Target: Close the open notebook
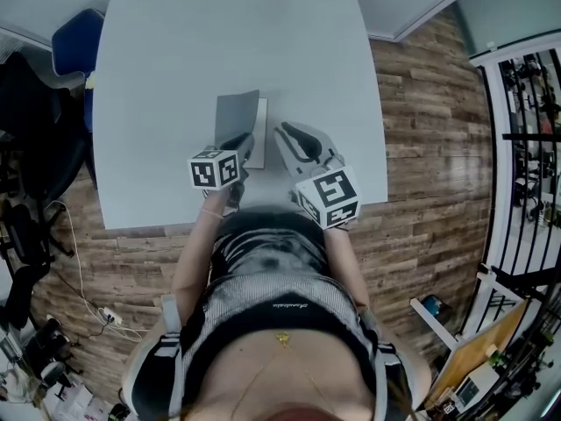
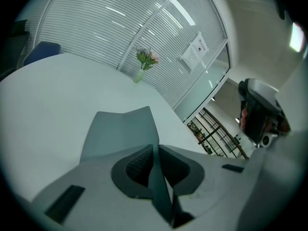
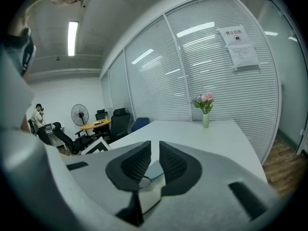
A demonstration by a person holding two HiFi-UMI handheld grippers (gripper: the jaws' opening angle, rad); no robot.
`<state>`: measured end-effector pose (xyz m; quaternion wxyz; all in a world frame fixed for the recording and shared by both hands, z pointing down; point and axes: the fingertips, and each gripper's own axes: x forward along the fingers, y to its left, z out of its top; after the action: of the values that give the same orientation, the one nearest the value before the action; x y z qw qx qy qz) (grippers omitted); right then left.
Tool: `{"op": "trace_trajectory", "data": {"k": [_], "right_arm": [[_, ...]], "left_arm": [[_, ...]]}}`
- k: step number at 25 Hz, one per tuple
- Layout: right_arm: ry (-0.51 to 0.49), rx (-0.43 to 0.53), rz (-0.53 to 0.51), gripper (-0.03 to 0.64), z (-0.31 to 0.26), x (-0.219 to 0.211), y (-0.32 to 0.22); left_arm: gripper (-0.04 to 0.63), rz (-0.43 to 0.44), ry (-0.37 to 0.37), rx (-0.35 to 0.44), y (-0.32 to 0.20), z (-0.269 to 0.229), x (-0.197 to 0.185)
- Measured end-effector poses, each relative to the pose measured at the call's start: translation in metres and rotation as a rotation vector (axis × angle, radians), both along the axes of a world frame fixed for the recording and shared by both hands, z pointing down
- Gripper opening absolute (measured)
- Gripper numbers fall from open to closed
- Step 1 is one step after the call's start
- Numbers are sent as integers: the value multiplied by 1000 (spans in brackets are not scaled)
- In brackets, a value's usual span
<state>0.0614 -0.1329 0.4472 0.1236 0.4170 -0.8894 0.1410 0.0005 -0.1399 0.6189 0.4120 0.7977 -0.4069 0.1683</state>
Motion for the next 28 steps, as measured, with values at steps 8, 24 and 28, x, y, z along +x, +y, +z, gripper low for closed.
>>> {"op": "trace_trajectory", "data": {"k": [8, 24, 28], "right_arm": [[5, -6, 20, 55, 1, 8, 2], [18, -15, 57, 54, 3, 20, 5], [23, -14, 64, 54, 2, 22, 4]], "left_arm": [[26, 34, -47, -41, 4, 16, 10], [37, 93, -77, -93, 8, 40, 26], [43, 101, -80, -109, 7, 45, 30]]}}
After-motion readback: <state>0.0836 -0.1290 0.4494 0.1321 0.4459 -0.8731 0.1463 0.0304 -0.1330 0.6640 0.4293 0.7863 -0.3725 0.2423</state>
